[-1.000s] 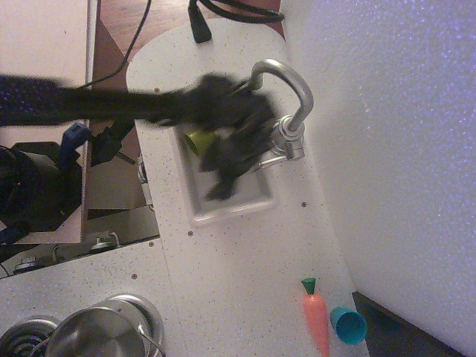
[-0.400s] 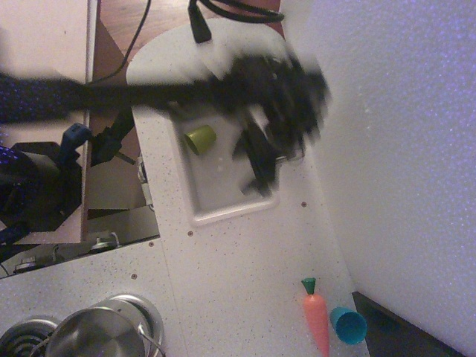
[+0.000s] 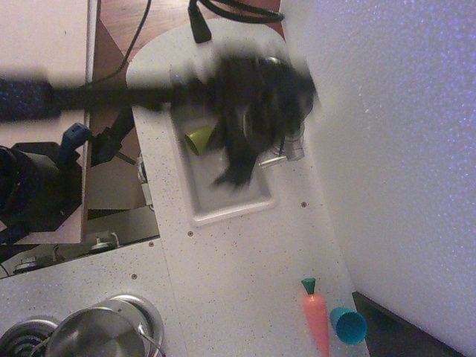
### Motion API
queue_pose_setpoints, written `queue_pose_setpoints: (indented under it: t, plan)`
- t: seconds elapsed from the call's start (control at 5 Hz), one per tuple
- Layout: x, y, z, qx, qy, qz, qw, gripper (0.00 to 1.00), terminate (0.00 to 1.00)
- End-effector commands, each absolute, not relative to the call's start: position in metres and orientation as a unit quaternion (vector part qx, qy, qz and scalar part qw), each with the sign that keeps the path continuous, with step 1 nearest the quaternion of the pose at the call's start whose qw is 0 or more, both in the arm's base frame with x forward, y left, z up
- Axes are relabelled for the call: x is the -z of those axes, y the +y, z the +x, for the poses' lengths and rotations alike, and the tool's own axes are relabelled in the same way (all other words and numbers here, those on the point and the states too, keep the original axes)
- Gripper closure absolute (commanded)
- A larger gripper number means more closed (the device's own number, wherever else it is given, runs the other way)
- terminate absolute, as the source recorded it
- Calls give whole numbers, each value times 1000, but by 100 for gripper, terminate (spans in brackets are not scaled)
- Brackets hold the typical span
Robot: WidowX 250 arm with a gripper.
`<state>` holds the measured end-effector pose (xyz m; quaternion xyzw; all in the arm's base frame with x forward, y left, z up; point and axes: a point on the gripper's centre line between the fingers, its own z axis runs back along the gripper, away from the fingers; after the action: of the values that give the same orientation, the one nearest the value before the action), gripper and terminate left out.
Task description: Turn faucet left
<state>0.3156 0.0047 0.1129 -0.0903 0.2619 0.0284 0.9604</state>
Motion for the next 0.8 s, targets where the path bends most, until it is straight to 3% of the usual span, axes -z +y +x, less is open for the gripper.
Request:
queue_pose_setpoints:
  t: [0.0, 0.2, 0.4, 0.6]
  plan:
    - [-112, -40, 301, 11, 348, 65, 935, 0, 0]
    - [-136, -10, 278, -112, 283, 88, 948, 0, 0]
    - [-179, 40, 251, -210, 196, 14, 958, 0, 0]
    - [-198, 89, 243, -256, 167, -7, 952, 0, 0]
